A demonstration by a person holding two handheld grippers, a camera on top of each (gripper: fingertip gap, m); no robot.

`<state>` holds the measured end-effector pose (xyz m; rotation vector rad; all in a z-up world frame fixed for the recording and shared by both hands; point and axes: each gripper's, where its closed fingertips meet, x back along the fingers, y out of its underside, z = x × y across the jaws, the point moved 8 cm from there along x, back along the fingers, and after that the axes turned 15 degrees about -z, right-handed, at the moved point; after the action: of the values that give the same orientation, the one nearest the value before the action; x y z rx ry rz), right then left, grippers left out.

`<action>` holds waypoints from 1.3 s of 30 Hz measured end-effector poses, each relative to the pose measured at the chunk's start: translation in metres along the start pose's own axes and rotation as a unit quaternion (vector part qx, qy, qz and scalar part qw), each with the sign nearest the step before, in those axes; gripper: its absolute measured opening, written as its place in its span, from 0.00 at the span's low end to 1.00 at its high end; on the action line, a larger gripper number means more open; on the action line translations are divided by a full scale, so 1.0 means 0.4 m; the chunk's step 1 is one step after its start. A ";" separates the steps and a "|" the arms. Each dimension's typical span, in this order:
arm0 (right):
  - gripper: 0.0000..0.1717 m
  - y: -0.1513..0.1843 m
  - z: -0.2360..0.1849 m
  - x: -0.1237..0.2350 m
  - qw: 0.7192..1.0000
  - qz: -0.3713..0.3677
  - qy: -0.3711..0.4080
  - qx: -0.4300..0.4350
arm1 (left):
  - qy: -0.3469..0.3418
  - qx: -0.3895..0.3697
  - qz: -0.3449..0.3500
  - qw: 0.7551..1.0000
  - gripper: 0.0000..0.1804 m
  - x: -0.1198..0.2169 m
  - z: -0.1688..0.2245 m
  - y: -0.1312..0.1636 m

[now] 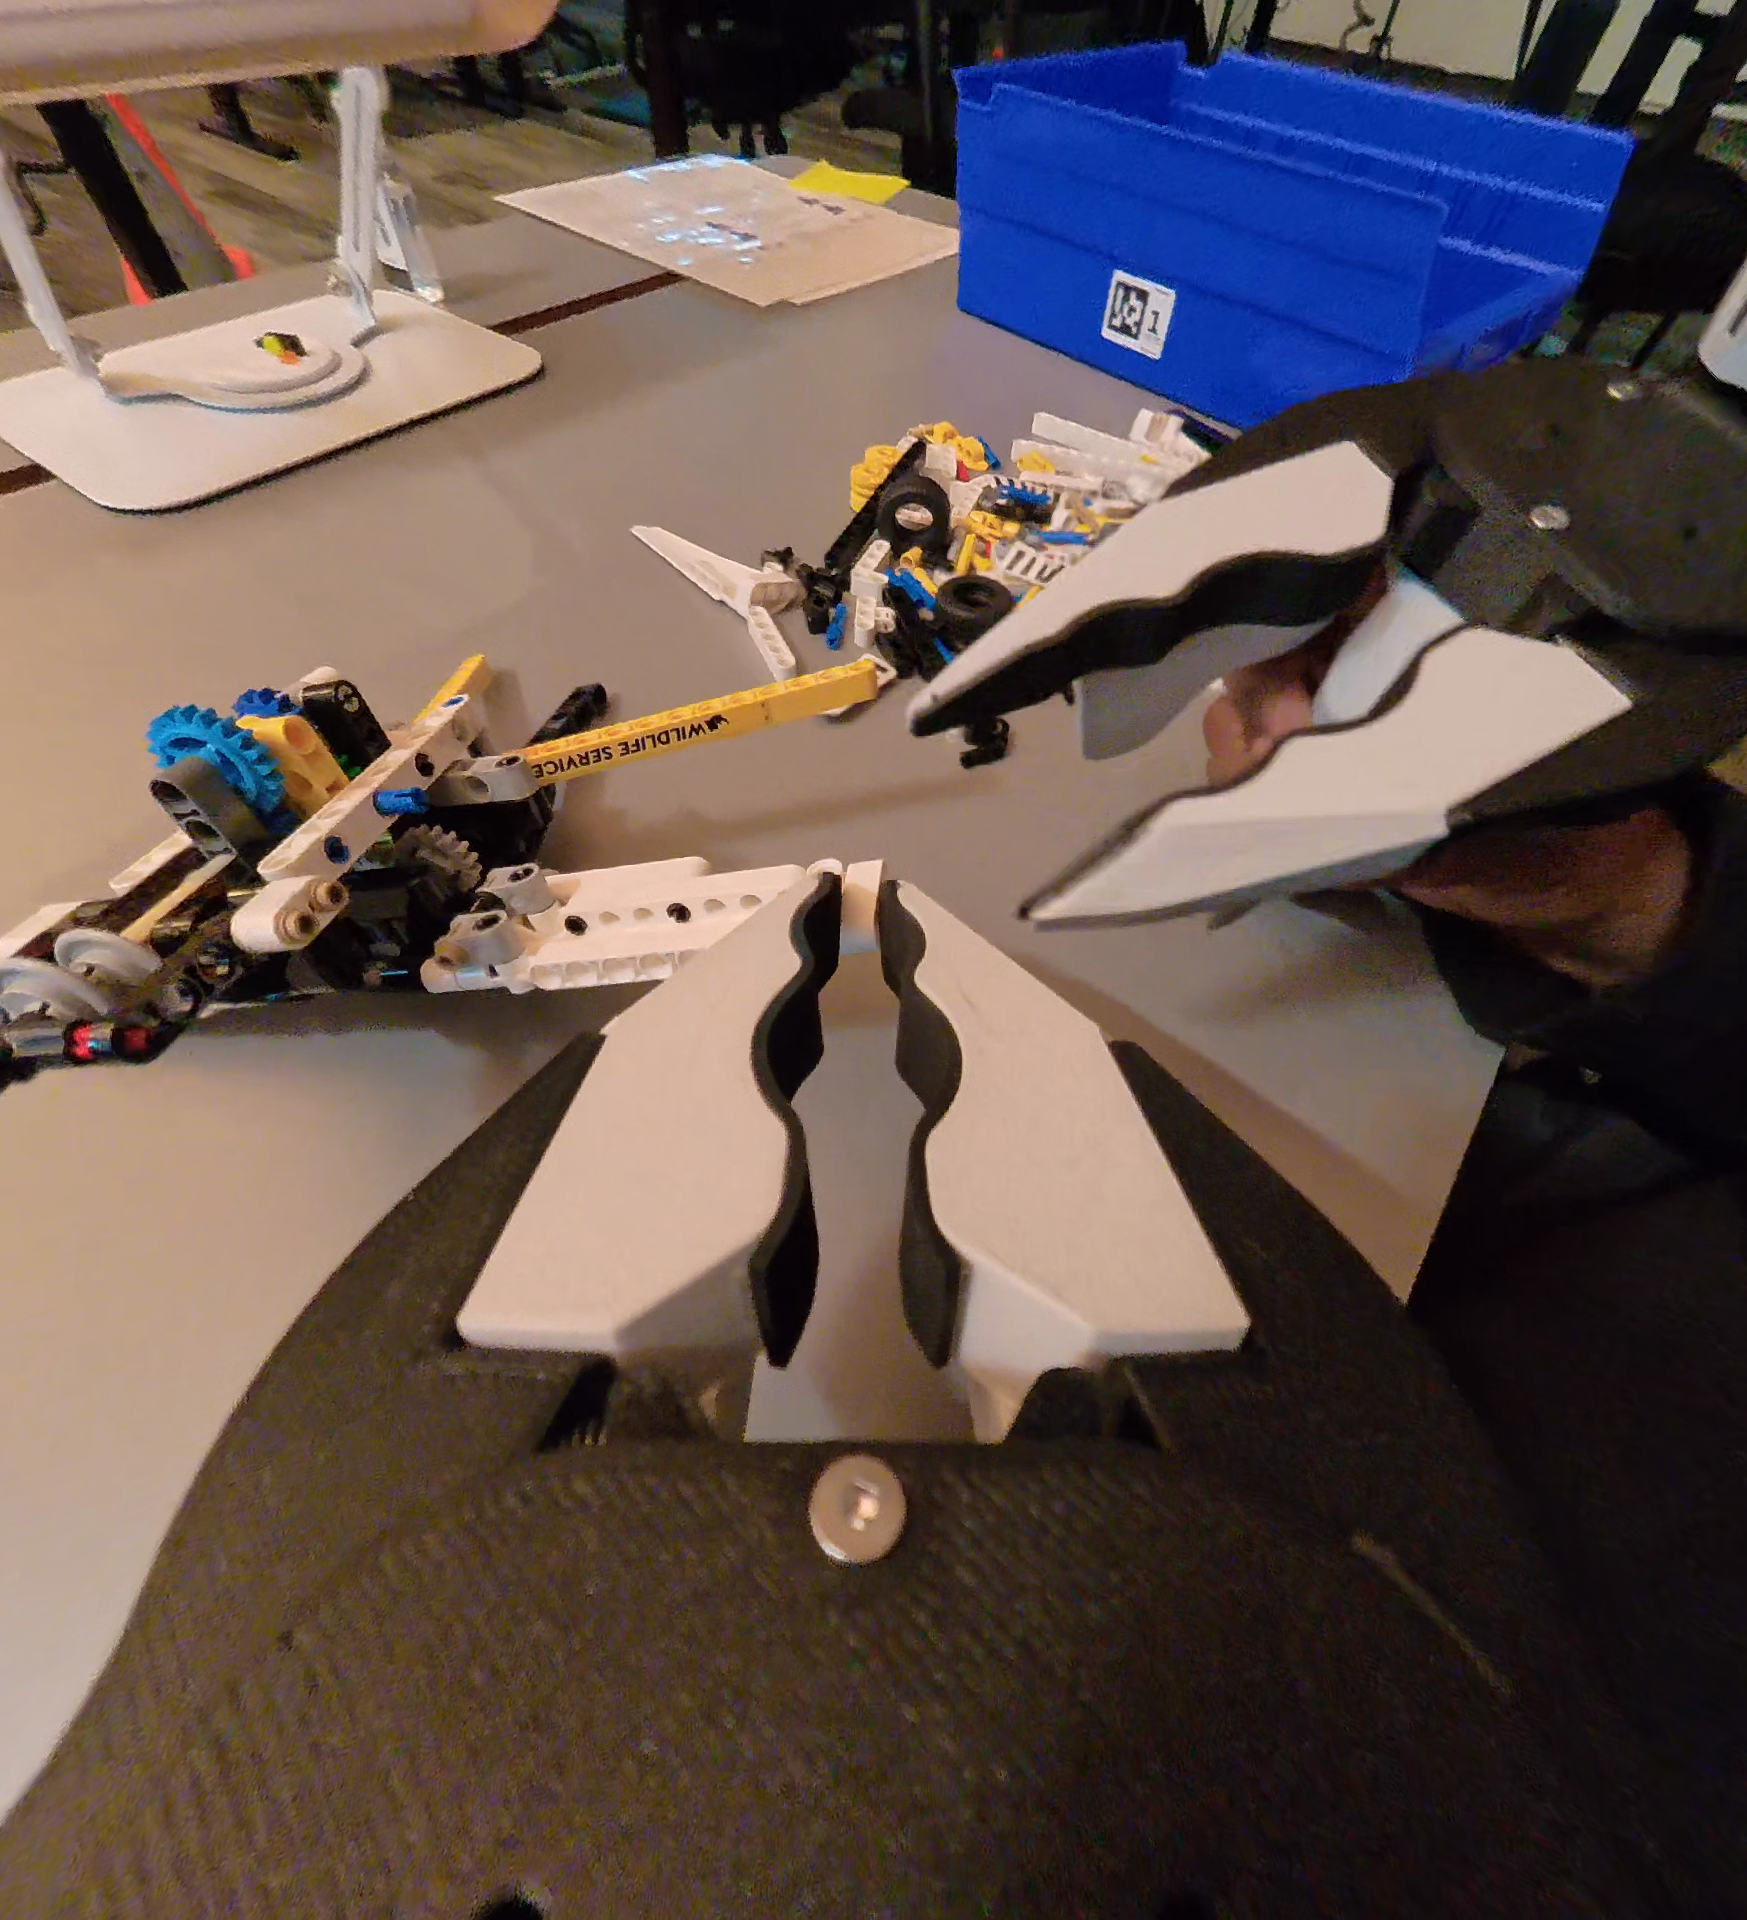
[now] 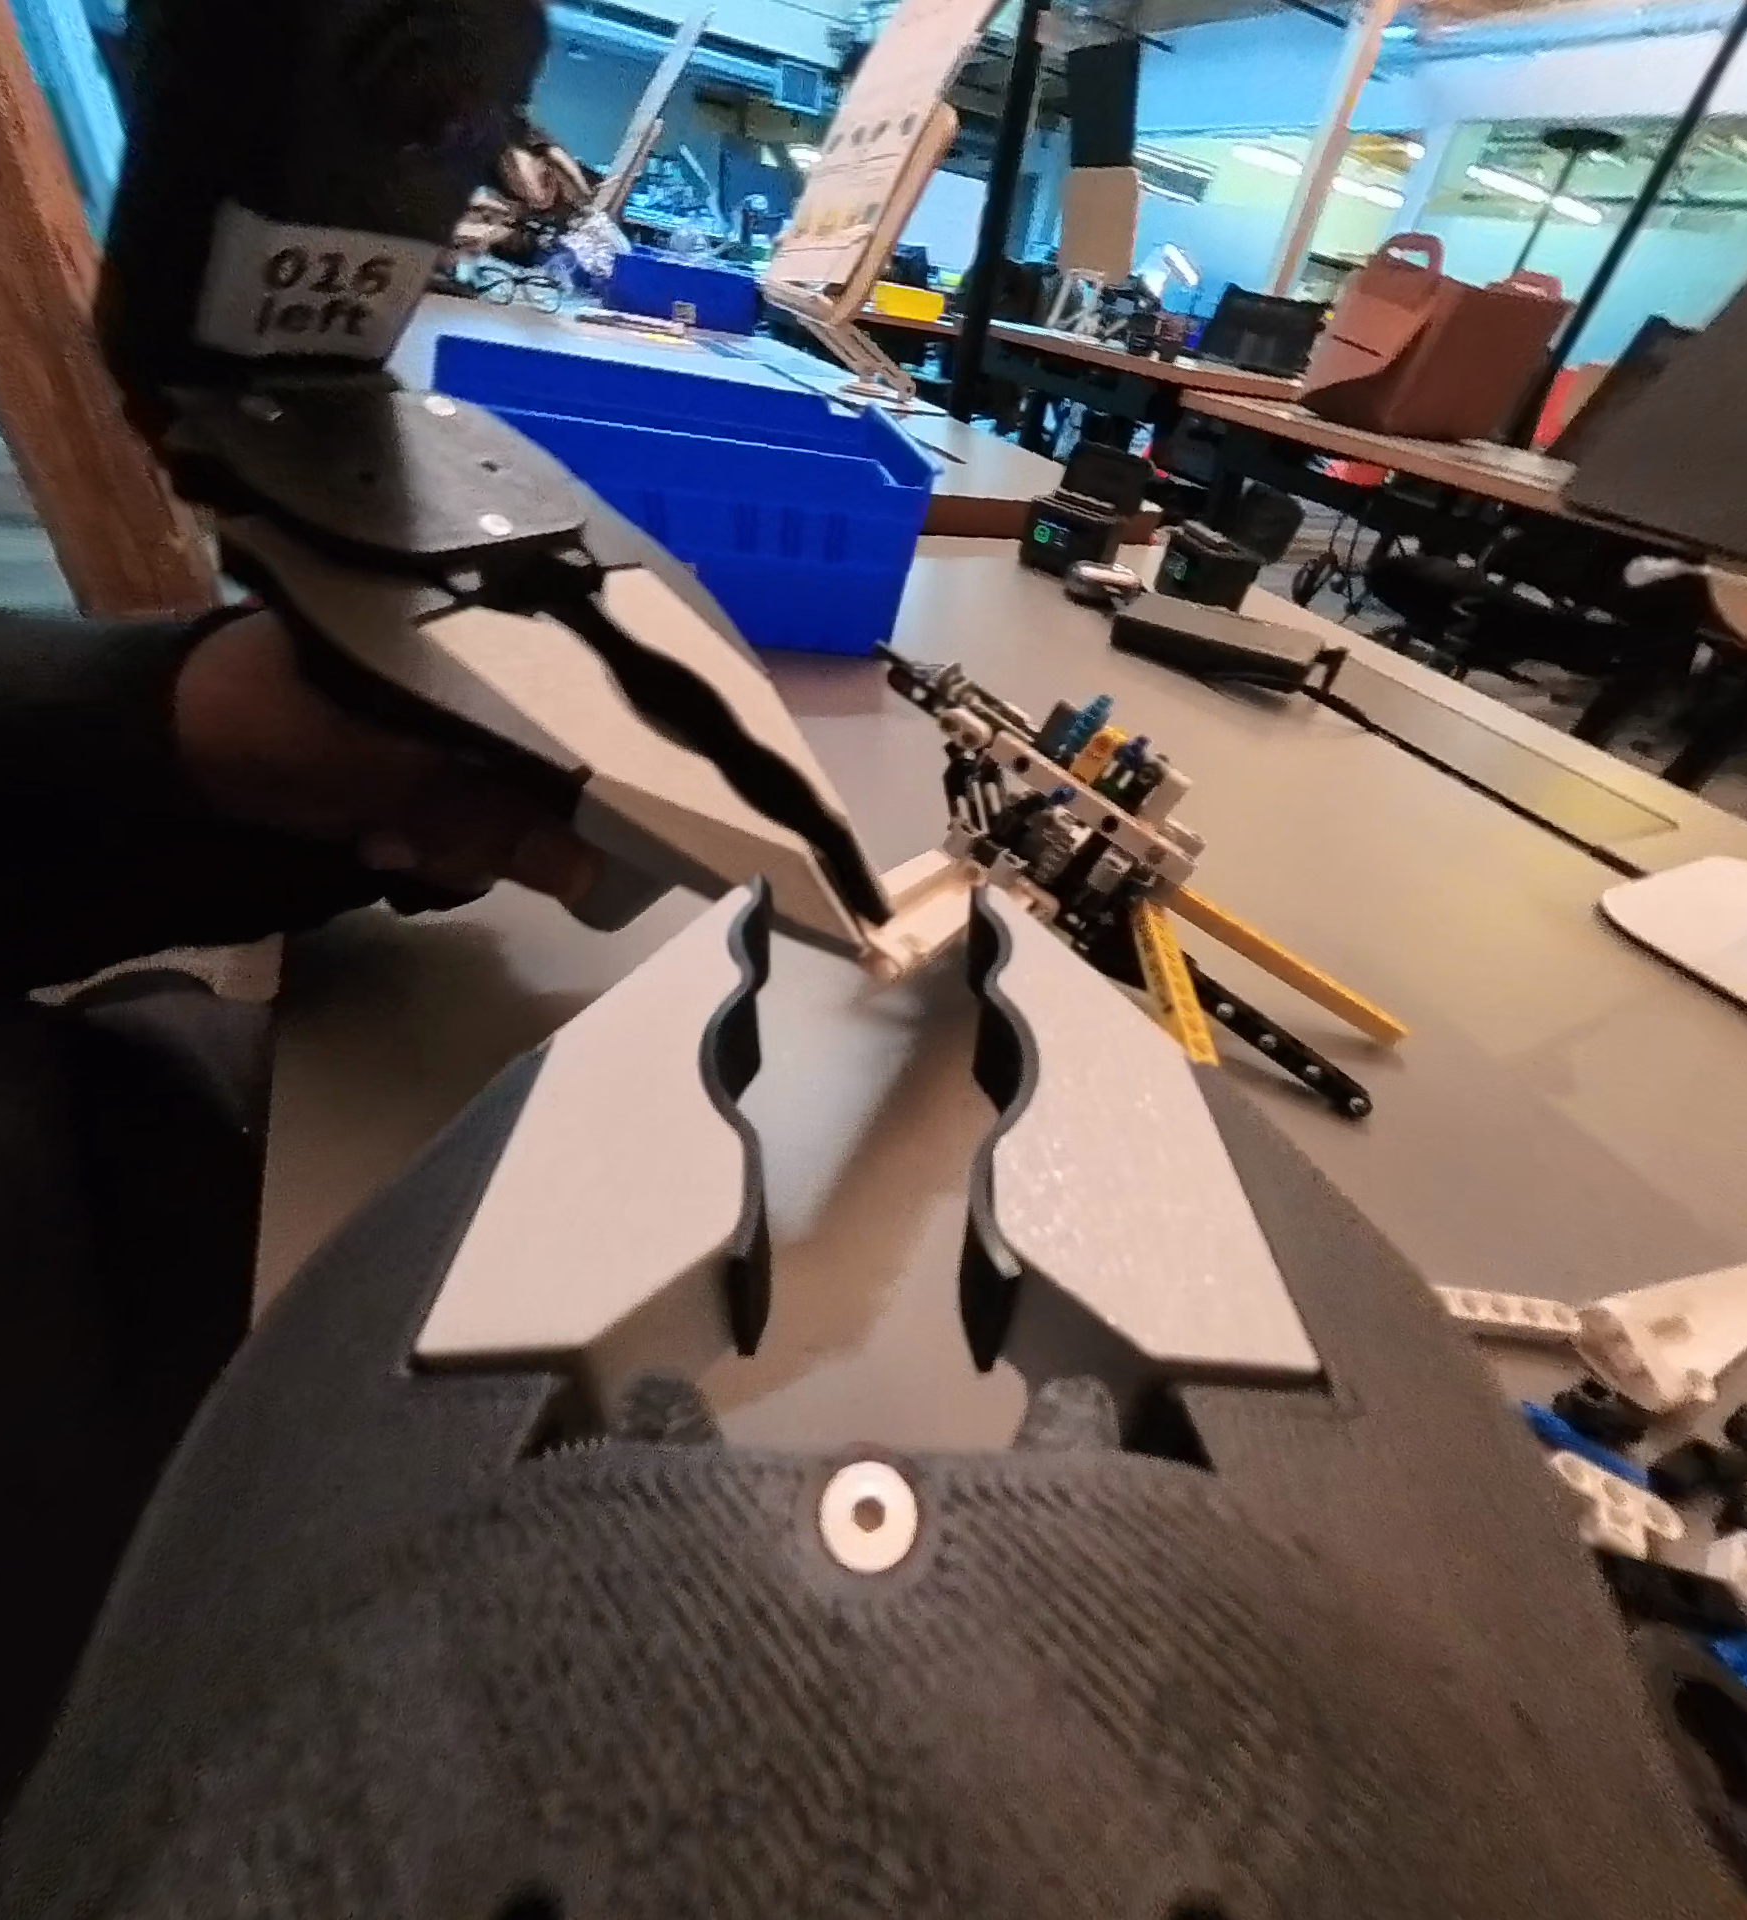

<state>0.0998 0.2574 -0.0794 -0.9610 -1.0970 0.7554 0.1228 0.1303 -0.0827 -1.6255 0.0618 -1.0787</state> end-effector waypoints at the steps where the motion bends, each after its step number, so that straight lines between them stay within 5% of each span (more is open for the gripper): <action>1: 0.22 -0.001 -0.006 0.001 1.000 0.003 0.002 0.011 | -0.001 0.005 0.001 1.000 0.02 0.002 -0.006 0.002; 6: 0.20 -0.005 -0.017 0.006 0.998 0.029 0.035 0.046 | 0.000 0.015 0.011 1.000 0.02 0.012 -0.018 0.006; 11: 0.20 0.008 -0.028 -0.037 0.987 -0.043 0.087 0.127 | 0.007 0.014 0.016 1.000 0.02 0.023 -0.017 0.004; 14: 0.20 0.018 -0.045 -0.069 0.961 -0.091 0.147 0.218 | 0.031 0.025 0.020 0.999 0.02 0.026 -0.016 0.006; 20: 0.05 0.012 -0.082 -0.091 0.891 -0.076 0.225 0.388 | 0.067 0.049 0.023 0.996 0.02 0.031 -0.023 0.031; 27: 0.04 0.006 -0.085 -0.095 0.900 -0.077 0.207 0.375 | 0.143 0.139 0.064 0.978 0.05 0.043 -0.045 0.047; 31: 0.04 0.016 -0.081 -0.097 0.900 -0.086 0.210 0.373 | 0.199 0.213 0.129 0.948 0.11 0.070 -0.081 0.052; 39: 0.05 -0.012 -0.053 -0.057 0.944 -0.017 0.190 0.271 | 0.144 0.217 0.134 0.956 0.15 0.065 -0.110 0.061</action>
<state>0.1135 0.2303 -0.0870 -0.5789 -0.5209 0.7509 0.1207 0.0741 -0.0887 -1.0262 0.2153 -1.0245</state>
